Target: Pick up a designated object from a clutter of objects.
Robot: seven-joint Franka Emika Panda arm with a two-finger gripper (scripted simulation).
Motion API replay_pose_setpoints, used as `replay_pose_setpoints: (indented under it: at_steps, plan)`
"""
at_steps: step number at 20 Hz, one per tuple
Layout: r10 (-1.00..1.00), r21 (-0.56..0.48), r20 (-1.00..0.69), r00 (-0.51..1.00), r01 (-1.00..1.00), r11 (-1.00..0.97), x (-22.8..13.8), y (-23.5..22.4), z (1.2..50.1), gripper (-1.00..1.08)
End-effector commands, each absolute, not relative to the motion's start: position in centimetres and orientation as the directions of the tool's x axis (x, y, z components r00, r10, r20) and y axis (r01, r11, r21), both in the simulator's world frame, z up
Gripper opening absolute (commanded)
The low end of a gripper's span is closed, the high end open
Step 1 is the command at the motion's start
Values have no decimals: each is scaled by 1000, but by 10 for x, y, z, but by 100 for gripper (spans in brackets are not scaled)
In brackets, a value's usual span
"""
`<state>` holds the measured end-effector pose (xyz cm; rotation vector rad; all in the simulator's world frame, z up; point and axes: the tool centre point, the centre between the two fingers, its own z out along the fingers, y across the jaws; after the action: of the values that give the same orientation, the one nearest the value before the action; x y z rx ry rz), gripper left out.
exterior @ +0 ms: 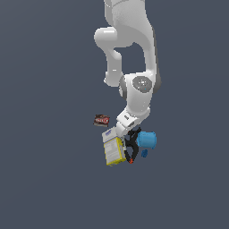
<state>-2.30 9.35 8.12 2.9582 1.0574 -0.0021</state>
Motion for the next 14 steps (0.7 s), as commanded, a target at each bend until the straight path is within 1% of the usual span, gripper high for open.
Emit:
replay_pose_setpoints:
  at_steps: [1,14]
  plan:
    - [634,0,-1,773,634,-773,-23,93,79,100]
    - [637,0,0,771,637,-771,-24,94,33,100]
